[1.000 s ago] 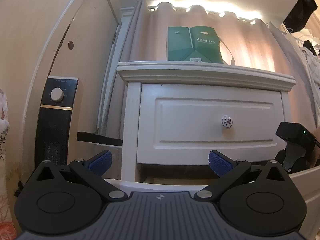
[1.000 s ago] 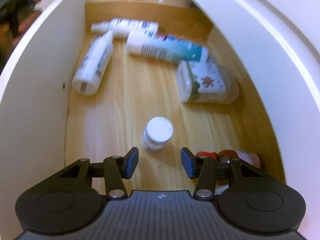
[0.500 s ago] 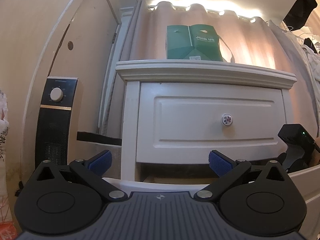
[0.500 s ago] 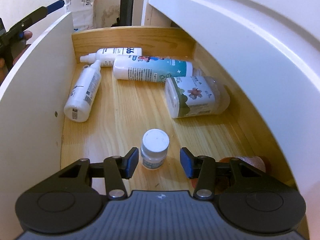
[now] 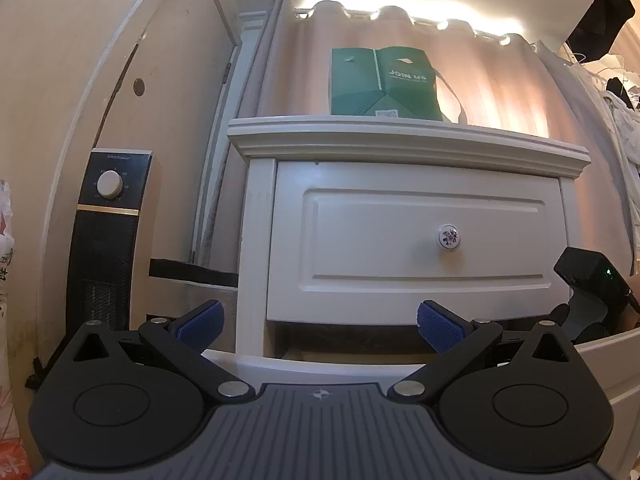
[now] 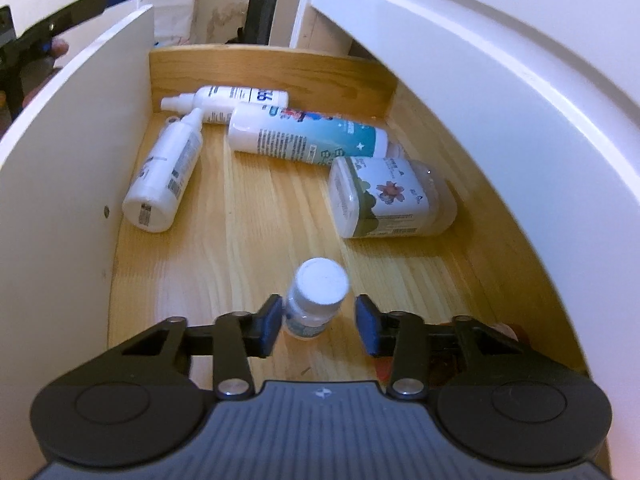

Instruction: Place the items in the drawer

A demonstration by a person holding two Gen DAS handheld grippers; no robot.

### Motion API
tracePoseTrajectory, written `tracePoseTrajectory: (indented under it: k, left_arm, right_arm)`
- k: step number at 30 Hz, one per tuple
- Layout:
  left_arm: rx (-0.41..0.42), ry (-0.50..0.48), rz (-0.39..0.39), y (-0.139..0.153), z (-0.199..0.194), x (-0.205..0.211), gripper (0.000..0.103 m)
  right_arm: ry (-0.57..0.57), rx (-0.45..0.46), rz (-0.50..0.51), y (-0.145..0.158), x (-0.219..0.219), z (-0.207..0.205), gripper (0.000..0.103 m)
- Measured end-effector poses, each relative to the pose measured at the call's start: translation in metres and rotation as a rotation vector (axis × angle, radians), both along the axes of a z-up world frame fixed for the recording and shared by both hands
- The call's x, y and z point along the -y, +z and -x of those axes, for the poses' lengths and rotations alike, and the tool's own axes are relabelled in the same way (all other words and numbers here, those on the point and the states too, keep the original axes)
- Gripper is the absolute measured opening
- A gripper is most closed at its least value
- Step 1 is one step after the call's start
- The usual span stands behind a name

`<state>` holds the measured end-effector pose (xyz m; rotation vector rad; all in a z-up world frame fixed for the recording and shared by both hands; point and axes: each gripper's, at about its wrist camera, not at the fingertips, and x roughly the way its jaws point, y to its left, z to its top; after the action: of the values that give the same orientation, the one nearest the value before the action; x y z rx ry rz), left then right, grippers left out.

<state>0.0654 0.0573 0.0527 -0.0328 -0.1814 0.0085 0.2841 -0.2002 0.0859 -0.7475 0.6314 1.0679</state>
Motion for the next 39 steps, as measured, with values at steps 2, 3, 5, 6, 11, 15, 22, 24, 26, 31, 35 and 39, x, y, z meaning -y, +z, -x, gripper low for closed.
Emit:
tracePoseTrajectory:
  k: [2, 3, 5, 6, 11, 15, 22, 24, 26, 31, 35, 39]
  left_arm:
    - [0.000, 0.001, 0.000, 0.000, 0.000, 0.000, 0.103]
    - [-0.002, 0.000, -0.001, 0.000, 0.001, 0.001, 0.103]
    - [-0.003, -0.002, -0.002, 0.000, 0.001, 0.001, 0.103]
    - [-0.004, -0.002, -0.003, 0.000, 0.001, 0.001, 0.103]
    - [0.004, -0.002, 0.003, 0.001, 0.004, 0.000, 0.103]
    - [0.002, -0.010, 0.010, -0.001, 0.005, -0.001, 0.103]
    - [0.007, -0.011, 0.024, -0.003, 0.007, -0.009, 0.103]
    - [-0.002, -0.007, 0.030, -0.004, 0.006, -0.013, 0.103]
    - [-0.013, -0.005, 0.044, -0.005, 0.004, -0.018, 0.103]
    - [-0.004, -0.001, 0.051, -0.007, 0.007, -0.022, 0.103]
    - [-0.016, -0.010, 0.052, -0.008, 0.006, -0.022, 0.103]
    - [-0.008, -0.008, 0.050, -0.009, 0.008, -0.023, 0.103]
  right_arm:
    - [0.007, 0.000, 0.002, 0.000, 0.001, 0.001, 0.031]
    - [0.014, 0.004, 0.003, 0.000, 0.001, 0.002, 0.031]
    - [0.022, 0.018, 0.006, 0.000, 0.002, 0.004, 0.030]
    - [0.020, 0.017, 0.011, 0.000, 0.002, 0.004, 0.030]
    - [0.071, 0.033, 0.174, 0.015, -0.016, 0.015, 0.030]
    - [0.116, 0.071, 0.445, 0.024, -0.046, 0.021, 0.030]
    - [0.155, 0.053, 0.623, 0.027, -0.084, 0.020, 0.030]
    - [0.160, 0.053, 0.585, 0.027, -0.082, 0.021, 0.030]
    - [0.160, 0.071, 0.550, 0.027, -0.081, 0.022, 0.030]
    - [0.168, 0.071, 0.539, 0.025, -0.083, 0.022, 0.028]
    - [0.201, 0.085, 0.590, 0.026, -0.097, 0.027, 0.028]
    - [0.218, 0.091, 0.637, 0.030, -0.106, 0.030, 0.028]
